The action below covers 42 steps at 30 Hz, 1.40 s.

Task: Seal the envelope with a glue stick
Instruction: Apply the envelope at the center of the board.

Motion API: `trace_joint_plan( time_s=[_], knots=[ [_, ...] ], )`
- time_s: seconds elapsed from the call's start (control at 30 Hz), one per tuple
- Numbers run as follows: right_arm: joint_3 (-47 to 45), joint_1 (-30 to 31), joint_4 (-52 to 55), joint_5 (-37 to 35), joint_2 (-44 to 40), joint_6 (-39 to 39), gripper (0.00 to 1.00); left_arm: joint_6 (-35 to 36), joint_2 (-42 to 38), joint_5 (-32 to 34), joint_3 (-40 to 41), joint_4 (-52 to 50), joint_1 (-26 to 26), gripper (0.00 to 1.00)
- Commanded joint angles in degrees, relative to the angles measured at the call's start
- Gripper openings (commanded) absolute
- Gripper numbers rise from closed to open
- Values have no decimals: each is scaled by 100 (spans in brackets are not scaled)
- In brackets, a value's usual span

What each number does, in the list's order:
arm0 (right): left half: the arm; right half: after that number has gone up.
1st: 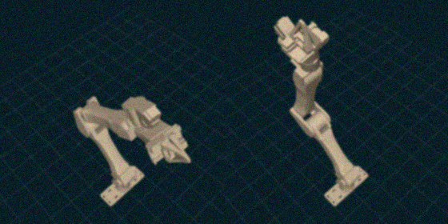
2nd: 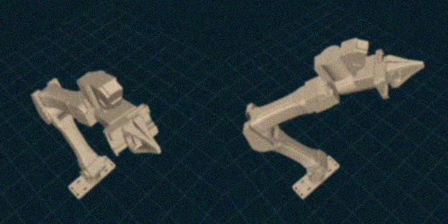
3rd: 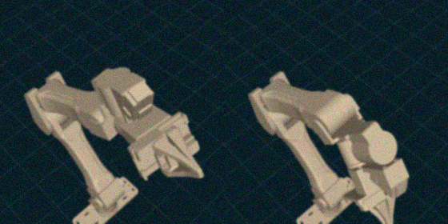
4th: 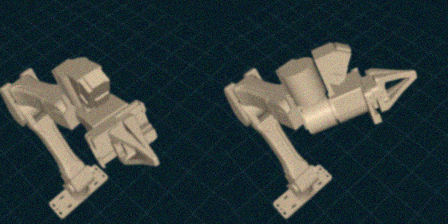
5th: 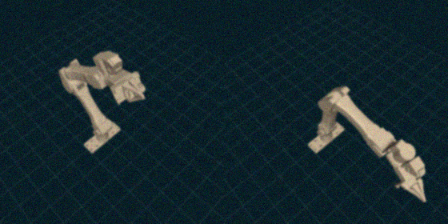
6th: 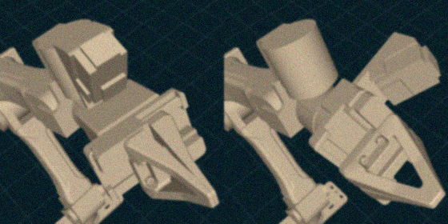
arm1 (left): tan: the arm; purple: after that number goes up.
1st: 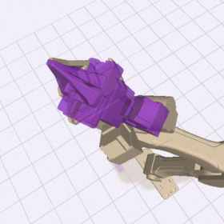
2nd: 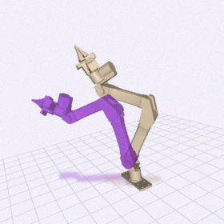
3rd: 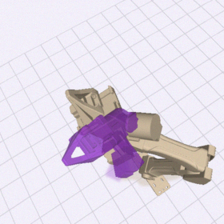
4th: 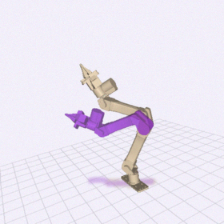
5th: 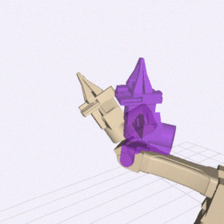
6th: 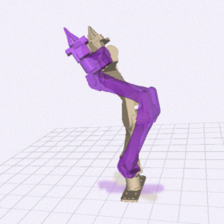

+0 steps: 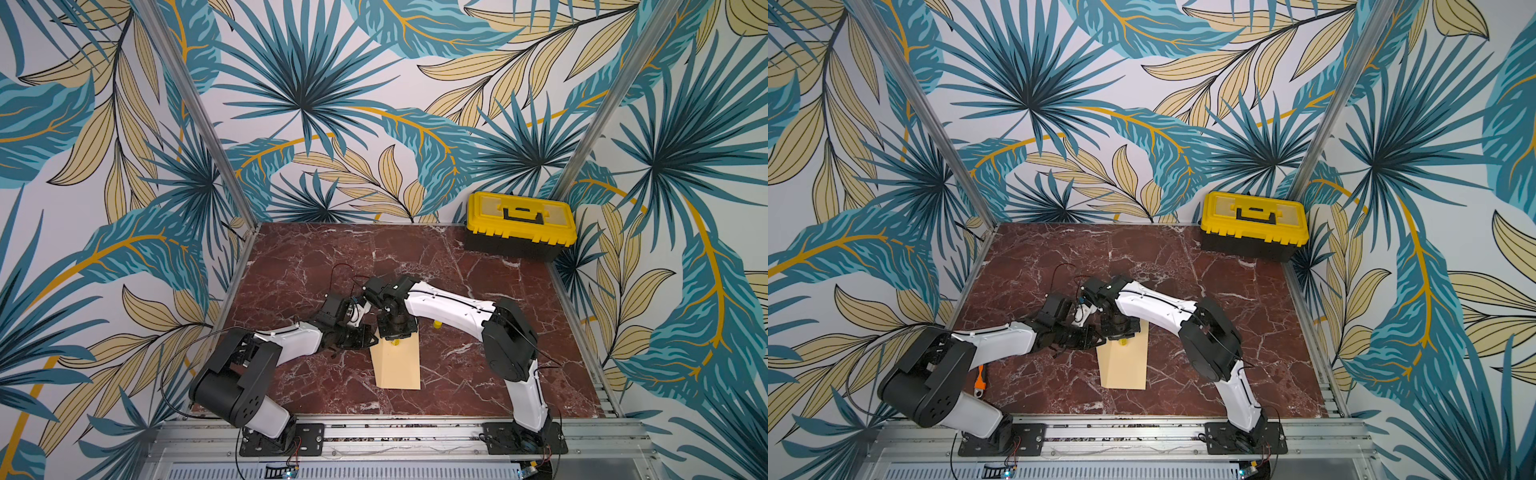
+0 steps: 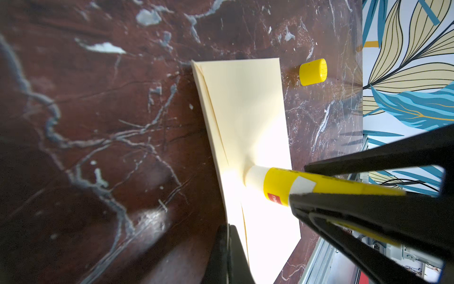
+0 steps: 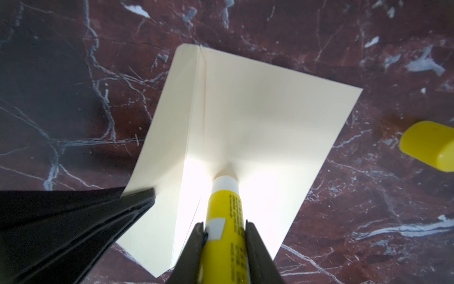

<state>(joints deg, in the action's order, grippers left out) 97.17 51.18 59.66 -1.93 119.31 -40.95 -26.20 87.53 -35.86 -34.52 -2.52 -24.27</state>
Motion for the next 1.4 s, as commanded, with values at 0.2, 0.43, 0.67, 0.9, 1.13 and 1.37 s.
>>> trace_joint_plan(
  time_s=[0.2,0.43,0.67,0.9,1.13,1.37],
  knots=[
    [-374,33,254,619,180,309,0,106,-7,-16,-128,-135,28,3],
    [-289,37,658,687,200,625,0,109,10,-14,-133,-132,32,4],
    [24,37,1037,191,286,644,0,150,17,-20,-151,-199,33,3],
    [239,36,724,-337,304,381,0,176,51,-117,-169,-205,30,3],
    [150,35,-170,78,337,74,0,159,69,-176,-164,-185,23,3],
    [-251,45,-366,547,305,81,0,159,37,-148,-178,-229,28,3]
  ],
)
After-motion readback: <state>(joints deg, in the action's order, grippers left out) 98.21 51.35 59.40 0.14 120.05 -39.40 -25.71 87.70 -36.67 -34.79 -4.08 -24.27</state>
